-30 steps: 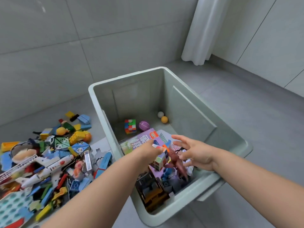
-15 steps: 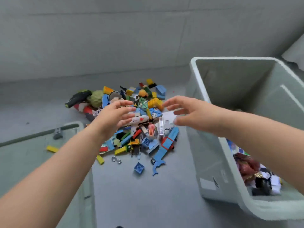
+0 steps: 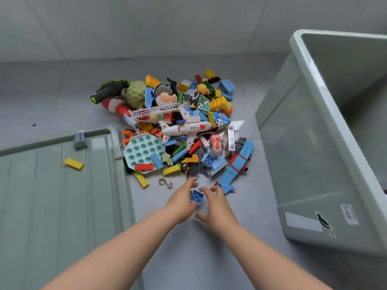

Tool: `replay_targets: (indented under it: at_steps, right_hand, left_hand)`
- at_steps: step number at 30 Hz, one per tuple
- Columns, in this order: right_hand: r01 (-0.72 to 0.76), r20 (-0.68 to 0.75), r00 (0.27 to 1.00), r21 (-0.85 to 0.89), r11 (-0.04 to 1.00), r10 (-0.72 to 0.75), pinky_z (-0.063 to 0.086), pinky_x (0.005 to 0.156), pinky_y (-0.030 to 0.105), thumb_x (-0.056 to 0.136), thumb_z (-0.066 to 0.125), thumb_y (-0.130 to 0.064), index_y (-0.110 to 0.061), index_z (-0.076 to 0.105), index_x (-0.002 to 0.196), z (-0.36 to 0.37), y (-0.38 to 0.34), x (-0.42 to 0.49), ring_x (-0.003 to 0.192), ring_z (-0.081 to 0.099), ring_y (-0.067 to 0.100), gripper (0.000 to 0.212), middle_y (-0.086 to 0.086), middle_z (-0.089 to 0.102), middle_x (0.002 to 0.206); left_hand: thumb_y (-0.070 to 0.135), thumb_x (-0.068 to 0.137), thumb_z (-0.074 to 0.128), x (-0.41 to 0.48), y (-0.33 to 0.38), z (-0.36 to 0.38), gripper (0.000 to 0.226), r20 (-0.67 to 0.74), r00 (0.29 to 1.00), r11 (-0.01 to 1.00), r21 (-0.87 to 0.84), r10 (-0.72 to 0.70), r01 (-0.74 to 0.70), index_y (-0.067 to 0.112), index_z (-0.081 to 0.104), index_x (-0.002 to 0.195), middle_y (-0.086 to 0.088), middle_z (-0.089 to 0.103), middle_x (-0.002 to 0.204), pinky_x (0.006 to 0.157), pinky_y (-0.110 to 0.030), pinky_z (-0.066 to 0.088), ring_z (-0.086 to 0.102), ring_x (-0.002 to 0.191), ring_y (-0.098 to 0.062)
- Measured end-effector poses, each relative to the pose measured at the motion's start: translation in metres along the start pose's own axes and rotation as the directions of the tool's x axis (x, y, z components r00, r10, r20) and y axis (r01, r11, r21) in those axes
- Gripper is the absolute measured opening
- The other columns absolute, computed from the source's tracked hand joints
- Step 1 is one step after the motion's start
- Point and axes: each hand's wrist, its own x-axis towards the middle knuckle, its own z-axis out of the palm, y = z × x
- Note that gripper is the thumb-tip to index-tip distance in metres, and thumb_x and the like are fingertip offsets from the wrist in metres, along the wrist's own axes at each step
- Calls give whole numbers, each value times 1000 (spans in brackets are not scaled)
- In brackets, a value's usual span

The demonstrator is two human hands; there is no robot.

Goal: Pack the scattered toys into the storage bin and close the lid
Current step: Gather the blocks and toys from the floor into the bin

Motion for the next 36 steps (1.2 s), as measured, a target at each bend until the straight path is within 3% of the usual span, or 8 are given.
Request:
replay_targets:
  at_steps: [4,7,12,17,25,29,32,36]
  right_hand:
    - [18,-200,980,156,988,14,44,90,25,85,63,-25,-24,49,125,8,-5,9,109,51,13,42,-1,43,127]
    - [188,-229,967,335,923,-114,38,78,6,82,66,-18,-29,53,117,0,-18,5,89,49,-5,40,-9,48,114]
    - [165,-453,891,273,948,-24,30,108,26,82,67,-32,-30,41,134,-37,-15,29,129,31,14,59,-1,31,137]
    - [70,-294,952,-49,996,-81,36,104,37,87,61,-21,-34,23,143,-35,-10,61,131,32,29,69,8,29,145]
    - [308,-424,901,491,815,-84,47,75,20,79,66,-4,-37,32,130,-26,-14,11,90,51,1,70,-24,44,107]
    - [413,-351,886,303,859,-303,42,92,17,80,67,-32,-42,46,121,-27,-19,-14,109,45,-5,47,-33,41,116]
    - [125,-582,805,351,928,112,38,104,36,83,65,-27,-17,46,125,-50,6,18,123,41,23,47,1,39,130]
    - [-249,-401,811,423,871,426,28,107,43,79,70,-30,-13,7,146,-76,28,66,131,30,36,94,16,24,145]
  left_hand:
    - [9,90,59,-1,-7,5,53,-76,992,925,-376,-98,62,17,37,137,-1,52,124,86,-21,46,55,103,-12]
    - [28,92,55,-3,-4,0,34,78,980,587,-791,-184,173,20,50,126,-5,61,116,81,-32,53,64,100,-18]
    - [33,96,47,4,-4,-6,29,134,950,180,-965,-282,190,13,62,109,-12,63,112,77,-38,56,62,96,-25]
    - [49,94,41,4,-3,-12,47,206,932,66,-970,-298,236,12,59,116,-15,56,116,87,-48,49,56,103,-31]
    - [60,89,39,5,-6,-10,58,302,924,-39,-953,-235,301,16,55,123,-19,50,131,90,-58,47,55,114,-41]
    - [45,94,39,4,4,-7,43,317,932,-114,-947,-173,301,13,63,109,-14,63,107,62,-41,59,63,90,-33]
    - [31,95,42,4,8,-10,32,299,928,-87,-954,-223,287,14,69,97,-10,66,98,55,-28,56,66,74,-27]
    - [35,96,40,0,11,-12,35,278,933,-50,-960,-229,274,13,68,101,-12,66,100,67,-38,57,64,82,-29]
